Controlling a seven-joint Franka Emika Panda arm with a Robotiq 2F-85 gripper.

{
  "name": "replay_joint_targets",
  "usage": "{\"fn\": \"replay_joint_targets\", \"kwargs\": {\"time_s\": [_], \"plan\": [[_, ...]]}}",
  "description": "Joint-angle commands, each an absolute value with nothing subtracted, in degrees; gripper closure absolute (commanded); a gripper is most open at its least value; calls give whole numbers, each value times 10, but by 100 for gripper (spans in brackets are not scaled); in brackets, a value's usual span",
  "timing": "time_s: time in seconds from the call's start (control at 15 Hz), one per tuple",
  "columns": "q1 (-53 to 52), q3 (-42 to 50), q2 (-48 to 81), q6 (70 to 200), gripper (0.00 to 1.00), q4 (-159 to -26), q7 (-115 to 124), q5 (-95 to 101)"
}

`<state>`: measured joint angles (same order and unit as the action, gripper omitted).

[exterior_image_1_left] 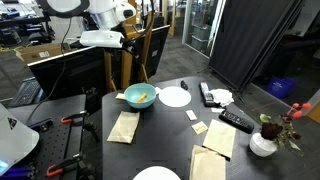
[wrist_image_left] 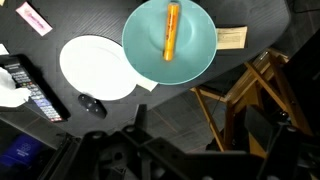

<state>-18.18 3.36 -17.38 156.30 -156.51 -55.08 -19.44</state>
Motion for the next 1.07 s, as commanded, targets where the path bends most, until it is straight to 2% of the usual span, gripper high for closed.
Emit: {"fn": "replay_joint_targets", "kwargs": {"time_s": [0.0,0.6,1.0], "plan": [[-199,29,-127,1607,0,-1571,-560,-195],[-186,-12,-20,1651,0,-1538,-554,-218],[-138,-48,39,1669,0,-1510,-554,-193]]}}
